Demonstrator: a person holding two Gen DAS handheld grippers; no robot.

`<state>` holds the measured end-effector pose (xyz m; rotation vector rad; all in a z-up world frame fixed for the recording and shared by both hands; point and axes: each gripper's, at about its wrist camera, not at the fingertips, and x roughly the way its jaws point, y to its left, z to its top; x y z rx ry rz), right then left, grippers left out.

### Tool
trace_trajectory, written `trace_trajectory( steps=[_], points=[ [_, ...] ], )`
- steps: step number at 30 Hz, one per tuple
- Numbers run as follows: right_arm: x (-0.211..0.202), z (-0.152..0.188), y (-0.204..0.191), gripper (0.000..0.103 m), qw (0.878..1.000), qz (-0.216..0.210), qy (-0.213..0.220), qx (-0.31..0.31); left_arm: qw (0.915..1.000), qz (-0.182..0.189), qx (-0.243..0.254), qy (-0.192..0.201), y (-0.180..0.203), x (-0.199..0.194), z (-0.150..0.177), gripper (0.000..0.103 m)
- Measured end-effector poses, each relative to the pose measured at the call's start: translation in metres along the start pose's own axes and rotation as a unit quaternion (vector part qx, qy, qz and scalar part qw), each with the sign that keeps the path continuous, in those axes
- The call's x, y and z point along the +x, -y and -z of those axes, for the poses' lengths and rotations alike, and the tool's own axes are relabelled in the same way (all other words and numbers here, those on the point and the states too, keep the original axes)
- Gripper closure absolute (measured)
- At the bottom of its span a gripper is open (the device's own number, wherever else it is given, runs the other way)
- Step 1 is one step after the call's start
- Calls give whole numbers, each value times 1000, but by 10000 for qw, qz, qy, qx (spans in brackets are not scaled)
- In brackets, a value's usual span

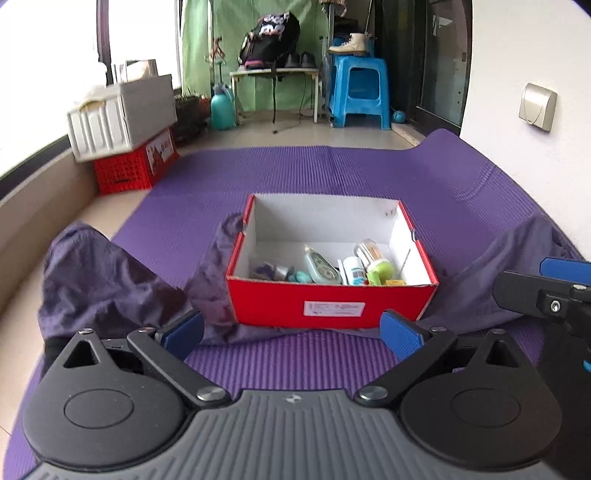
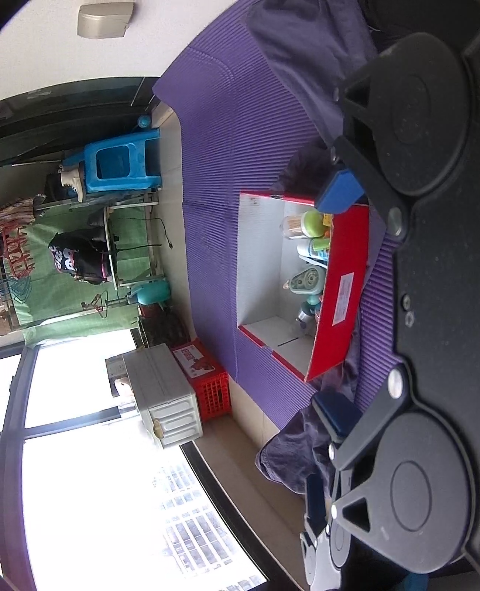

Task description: Organize rigid objects

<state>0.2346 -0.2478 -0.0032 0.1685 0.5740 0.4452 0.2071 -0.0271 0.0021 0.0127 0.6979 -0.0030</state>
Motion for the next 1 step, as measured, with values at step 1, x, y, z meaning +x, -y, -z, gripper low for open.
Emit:
trace_trajectory(
  steps=[1],
  points=[
    [0, 0, 0, 0, 10000, 14, 3, 10, 10000, -2, -26, -16, 0, 0, 0, 1]
  ],
)
